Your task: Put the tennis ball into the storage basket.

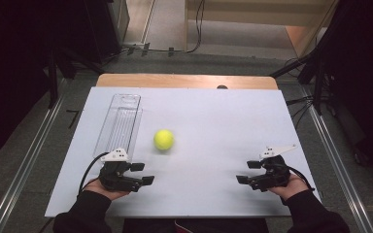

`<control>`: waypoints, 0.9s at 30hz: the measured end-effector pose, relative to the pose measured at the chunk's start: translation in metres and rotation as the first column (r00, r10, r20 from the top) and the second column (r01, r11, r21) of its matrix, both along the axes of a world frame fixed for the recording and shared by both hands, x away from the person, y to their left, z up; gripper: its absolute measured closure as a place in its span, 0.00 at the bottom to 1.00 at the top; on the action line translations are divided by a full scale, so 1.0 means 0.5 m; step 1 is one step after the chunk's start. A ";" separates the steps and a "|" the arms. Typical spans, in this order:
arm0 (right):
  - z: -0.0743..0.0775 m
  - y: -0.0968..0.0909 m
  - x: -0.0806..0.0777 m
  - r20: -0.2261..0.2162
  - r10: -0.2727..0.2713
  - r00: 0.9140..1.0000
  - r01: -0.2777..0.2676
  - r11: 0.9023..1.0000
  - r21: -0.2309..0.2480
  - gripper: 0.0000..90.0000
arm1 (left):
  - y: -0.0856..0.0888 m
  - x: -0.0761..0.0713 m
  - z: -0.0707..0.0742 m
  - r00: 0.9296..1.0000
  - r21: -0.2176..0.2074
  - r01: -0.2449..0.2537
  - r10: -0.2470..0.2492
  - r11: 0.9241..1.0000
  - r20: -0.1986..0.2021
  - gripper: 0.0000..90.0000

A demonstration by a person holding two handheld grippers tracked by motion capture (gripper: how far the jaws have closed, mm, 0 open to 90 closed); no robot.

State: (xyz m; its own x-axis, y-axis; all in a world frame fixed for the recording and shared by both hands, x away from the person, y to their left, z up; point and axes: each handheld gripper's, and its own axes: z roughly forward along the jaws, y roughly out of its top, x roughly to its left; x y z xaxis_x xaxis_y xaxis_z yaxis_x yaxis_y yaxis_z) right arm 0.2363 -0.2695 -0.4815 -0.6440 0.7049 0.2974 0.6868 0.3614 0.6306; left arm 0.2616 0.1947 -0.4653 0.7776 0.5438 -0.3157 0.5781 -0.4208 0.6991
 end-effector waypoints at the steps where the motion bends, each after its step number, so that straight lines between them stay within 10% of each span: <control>1: 0.000 0.000 0.000 -0.001 0.002 1.000 -0.002 1.000 0.002 0.22 | 0.000 0.000 0.001 1.000 -0.001 -0.002 0.002 1.000 -0.001 0.35; 27: -0.006 0.009 -0.001 -0.022 0.013 1.000 -0.013 1.000 -0.008 0.22 | 0.003 0.011 -0.001 0.999 0.014 -0.004 0.004 1.000 -0.045 0.31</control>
State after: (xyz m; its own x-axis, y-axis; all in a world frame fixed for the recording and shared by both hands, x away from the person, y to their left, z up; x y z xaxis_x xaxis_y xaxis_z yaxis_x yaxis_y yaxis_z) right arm 0.2356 -0.2651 -0.4843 -0.6466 0.6987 0.3061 0.6957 0.3755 0.6123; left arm 0.2671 0.1961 -0.4659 0.7607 0.5516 -0.3422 0.6103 -0.4283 0.6664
